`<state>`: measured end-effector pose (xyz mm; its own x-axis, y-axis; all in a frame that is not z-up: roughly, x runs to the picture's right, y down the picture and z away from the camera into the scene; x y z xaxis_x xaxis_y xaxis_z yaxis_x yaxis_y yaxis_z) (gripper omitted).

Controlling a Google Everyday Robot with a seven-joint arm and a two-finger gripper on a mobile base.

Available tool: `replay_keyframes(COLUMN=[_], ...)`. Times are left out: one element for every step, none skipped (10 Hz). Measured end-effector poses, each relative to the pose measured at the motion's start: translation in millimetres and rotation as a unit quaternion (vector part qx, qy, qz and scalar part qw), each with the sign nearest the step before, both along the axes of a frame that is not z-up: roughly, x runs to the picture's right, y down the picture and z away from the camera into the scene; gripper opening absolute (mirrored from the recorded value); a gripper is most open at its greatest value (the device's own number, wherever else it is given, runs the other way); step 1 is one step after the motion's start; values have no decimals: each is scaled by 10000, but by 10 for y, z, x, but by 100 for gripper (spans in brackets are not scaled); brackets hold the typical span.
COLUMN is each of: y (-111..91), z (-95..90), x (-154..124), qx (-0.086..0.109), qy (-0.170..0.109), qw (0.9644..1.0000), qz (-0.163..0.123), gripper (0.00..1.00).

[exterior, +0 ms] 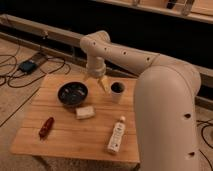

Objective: Pick up the ceramic bowl

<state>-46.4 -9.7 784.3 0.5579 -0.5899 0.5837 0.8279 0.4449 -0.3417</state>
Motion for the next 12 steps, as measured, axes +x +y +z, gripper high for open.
replay_keyframes(y=[0,0,0,-5,-7,-2,-14,-22,-21,-12,15,71], z=[0,0,0,0,11,45,84,153,208,243,285,354], x=[0,0,0,0,6,-5,-64,-220,-391,-526,-660,-784], qx=[0,0,0,3,2,-12,14,78,146,194,238,278], qy=[0,0,0,0,-2,-60,-148,-324,-489,-610,-737,-863], qw=[10000,10000,10000,10000,10000,10000,9999,9994,9987,9979,9970,9959], qz=[0,0,0,1,-2,-20,-12,13,30,39,33,-6], gripper=[80,80,80,80,80,80,80,80,80,80,80,80])
